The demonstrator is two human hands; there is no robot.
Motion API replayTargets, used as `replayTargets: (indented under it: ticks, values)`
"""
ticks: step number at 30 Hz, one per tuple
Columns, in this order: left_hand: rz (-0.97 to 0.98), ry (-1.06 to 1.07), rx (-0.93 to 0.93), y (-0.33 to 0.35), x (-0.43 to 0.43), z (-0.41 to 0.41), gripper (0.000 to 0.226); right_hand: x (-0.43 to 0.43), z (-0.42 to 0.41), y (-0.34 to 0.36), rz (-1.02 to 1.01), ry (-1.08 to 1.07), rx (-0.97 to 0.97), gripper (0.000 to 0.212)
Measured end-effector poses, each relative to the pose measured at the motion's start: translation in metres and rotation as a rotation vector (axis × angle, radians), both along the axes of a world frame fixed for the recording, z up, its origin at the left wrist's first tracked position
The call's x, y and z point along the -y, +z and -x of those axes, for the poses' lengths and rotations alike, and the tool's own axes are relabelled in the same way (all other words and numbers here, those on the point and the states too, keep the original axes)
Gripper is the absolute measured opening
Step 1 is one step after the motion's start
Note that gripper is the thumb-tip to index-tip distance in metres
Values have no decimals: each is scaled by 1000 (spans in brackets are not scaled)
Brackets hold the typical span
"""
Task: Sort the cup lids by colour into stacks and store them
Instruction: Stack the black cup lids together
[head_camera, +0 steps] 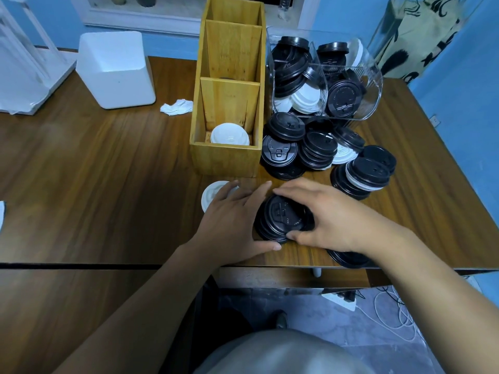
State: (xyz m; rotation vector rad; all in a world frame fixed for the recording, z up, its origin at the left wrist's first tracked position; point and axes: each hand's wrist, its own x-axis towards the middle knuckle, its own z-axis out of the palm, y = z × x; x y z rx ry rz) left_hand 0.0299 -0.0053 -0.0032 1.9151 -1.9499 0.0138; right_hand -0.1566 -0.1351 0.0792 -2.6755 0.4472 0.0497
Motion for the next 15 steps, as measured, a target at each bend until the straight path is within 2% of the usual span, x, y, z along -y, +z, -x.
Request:
replayTargets:
  ticks: [10,15]
  values:
    - [18,-6,33,-5,1,-2,116,1,-8,-15,58,38,-66,81]
    - [0,-22,36,-3,-1,-1,111,0,-7,-14,190,25,-121,81]
